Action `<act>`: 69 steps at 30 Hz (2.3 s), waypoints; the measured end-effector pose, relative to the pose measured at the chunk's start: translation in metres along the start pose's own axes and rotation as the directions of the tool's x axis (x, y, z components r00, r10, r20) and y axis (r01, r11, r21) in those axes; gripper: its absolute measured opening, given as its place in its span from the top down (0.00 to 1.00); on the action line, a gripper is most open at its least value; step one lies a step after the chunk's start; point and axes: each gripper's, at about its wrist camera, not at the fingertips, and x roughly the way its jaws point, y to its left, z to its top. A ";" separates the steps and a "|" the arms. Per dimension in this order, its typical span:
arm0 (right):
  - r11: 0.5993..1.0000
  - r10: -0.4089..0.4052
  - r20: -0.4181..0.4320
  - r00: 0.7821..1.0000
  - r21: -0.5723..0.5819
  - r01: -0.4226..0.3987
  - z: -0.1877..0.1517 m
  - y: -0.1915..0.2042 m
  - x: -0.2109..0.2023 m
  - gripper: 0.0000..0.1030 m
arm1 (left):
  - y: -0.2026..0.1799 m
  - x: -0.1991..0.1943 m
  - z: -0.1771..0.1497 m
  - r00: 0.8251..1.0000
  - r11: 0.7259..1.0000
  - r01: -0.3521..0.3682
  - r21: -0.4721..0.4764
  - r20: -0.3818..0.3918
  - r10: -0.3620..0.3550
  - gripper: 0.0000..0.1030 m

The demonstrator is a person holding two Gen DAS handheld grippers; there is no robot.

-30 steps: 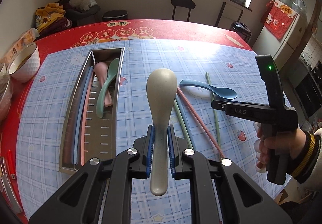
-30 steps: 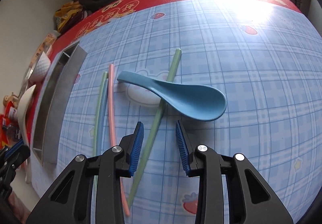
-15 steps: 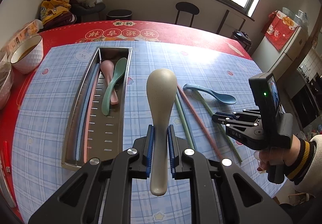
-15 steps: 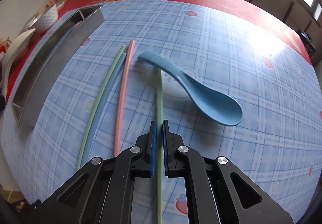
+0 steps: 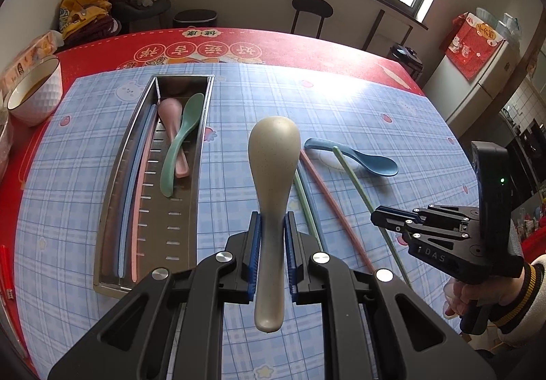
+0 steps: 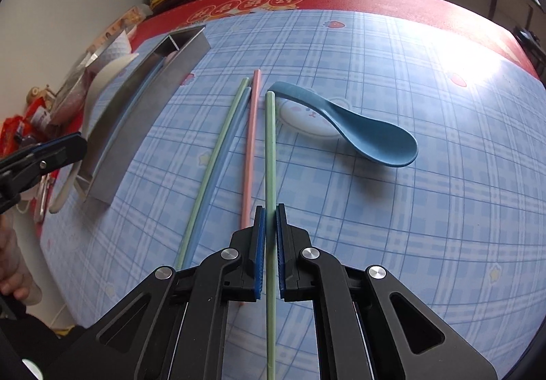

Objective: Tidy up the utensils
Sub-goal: 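Lower the cream spoon into the steel tray and open the left tool, then carry the green chopstick into the steel tray and open the right tool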

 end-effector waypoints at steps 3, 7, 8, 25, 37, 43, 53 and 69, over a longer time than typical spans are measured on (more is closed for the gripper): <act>0.999 0.025 0.036 0.999 0.034 -0.026 0.006 0.001 -0.009 0.94 | 0.004 0.001 0.000 1.000 1.000 -0.005 -0.009 -0.005 0.005 0.87; 0.995 0.061 0.078 0.995 0.077 -0.067 0.016 0.002 -0.018 0.94 | 0.014 -0.001 0.001 1.000 0.999 -0.022 -0.033 -0.003 0.022 0.87; 0.993 0.070 0.086 0.994 0.088 -0.077 0.019 0.002 -0.019 0.94 | 0.018 -0.002 0.001 1.000 0.999 -0.029 -0.041 -0.001 0.029 0.87; 0.978 0.079 0.119 0.990 0.185 -0.100 0.021 -0.004 -0.021 0.94 | 0.094 0.032 0.056 0.989 0.987 -0.139 -0.083 -0.059 0.135 0.87; 0.946 0.022 0.139 0.990 0.317 -0.066 -0.002 -0.034 -0.029 0.94 | 0.105 0.095 0.093 0.974 0.982 -0.174 -0.073 -0.163 0.160 0.87; 0.938 0.014 0.144 0.989 0.341 -0.063 -0.009 -0.039 -0.030 0.94 | 0.110 0.108 0.096 0.967 0.979 -0.183 -0.090 -0.197 0.162 0.87; 0.940 0.037 0.149 0.988 0.332 -0.085 -0.003 -0.033 -0.032 0.94 | 0.104 0.073 0.101 0.985 0.989 -0.141 -0.051 -0.112 0.134 0.78; 0.931 0.150 0.134 0.980 0.313 -0.185 0.033 0.024 -0.010 0.94 | 0.116 -0.035 0.058 0.983 0.984 -0.167 -0.061 0.066 0.171 0.06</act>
